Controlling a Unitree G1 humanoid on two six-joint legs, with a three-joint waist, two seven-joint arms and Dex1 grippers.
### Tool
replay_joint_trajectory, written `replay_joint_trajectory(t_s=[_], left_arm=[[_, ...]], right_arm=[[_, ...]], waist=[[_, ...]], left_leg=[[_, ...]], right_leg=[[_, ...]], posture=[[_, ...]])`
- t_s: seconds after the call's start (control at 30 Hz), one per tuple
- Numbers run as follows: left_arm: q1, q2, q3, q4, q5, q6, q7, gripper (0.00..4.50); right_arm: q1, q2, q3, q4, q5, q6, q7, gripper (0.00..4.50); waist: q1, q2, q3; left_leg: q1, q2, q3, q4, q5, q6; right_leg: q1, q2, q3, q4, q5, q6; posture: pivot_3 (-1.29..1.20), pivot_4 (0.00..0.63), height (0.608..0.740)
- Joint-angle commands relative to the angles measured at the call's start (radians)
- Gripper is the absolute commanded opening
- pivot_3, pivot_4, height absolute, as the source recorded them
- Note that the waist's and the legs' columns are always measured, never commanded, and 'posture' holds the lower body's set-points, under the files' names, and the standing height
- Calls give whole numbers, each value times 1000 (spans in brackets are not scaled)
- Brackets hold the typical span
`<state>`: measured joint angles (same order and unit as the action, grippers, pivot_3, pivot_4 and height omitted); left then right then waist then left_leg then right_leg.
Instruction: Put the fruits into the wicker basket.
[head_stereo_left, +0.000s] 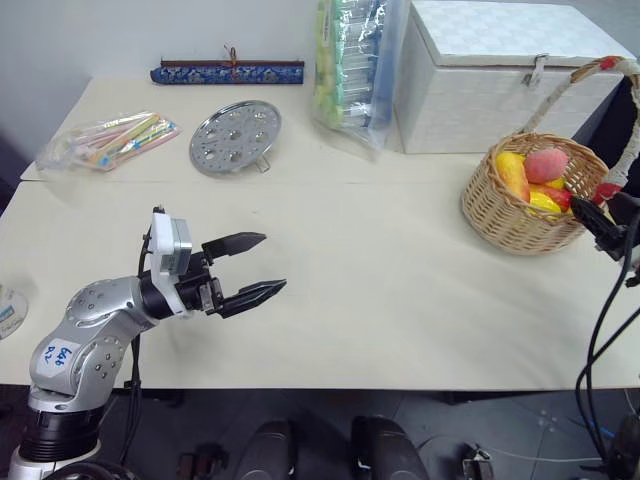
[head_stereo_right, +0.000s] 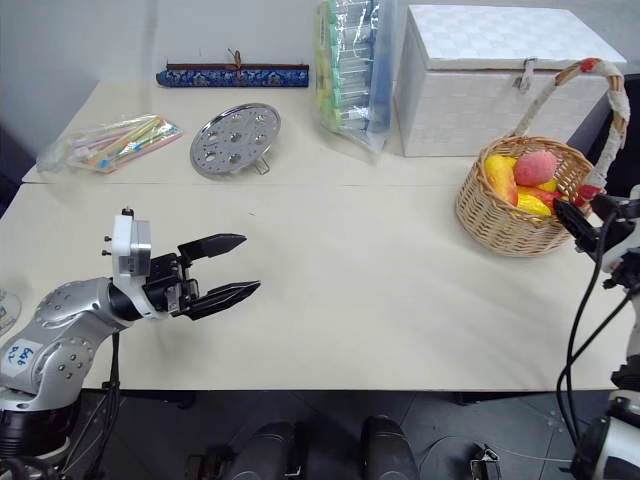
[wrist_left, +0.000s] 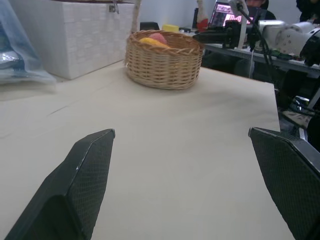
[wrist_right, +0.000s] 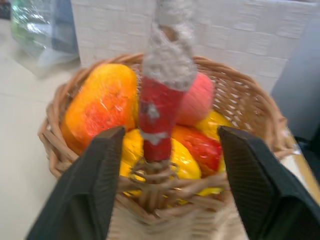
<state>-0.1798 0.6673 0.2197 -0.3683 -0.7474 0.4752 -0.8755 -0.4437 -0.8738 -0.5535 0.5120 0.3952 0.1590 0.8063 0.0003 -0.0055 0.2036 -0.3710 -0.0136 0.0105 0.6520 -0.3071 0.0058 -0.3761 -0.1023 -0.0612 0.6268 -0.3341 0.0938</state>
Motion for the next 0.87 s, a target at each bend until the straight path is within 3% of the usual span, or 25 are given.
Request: replay_joint_trajectory(t_s=[0.03,0.17,0.4,0.63,0.87], left_arm=[[38,12,17,7,49,-55,-16,4500],[158,53,20,22,138,-123,-66,4500],[282,38,25,40,245,-231,-44,4500],[328,-10,1,31,361,-336,28,4500],[326,-47,-8,30,453,-422,103,4500]], right_arm=[[63,-89,-36,-49,0,-51,78,4353],[283,-160,3,-194,-42,-178,270,4465],[375,-8,107,-394,-16,-304,296,4465],[267,229,449,-480,1,-291,404,4465],[136,318,568,-332,-59,-430,469,4465]], waist=[[0,0,0],[1,0,0],[-3,0,0],[-2,0,-1],[3,0,-1]], left_leg=[[0,0,0,0,0,0],[1,0,0,-3,0,0],[4,2,1,-1,-1,0],[2,3,0,-1,-2,-1],[1,3,-1,0,-2,0]], right_leg=[[0,0,0,0,0,0],[1,1,0,-2,0,0],[2,1,2,-1,2,-2],[1,1,2,-2,2,-2],[1,1,0,-2,2,-2]], posture=[[0,150,740],[0,150,740],[0,150,740],[0,150,740],[0,150,740]])
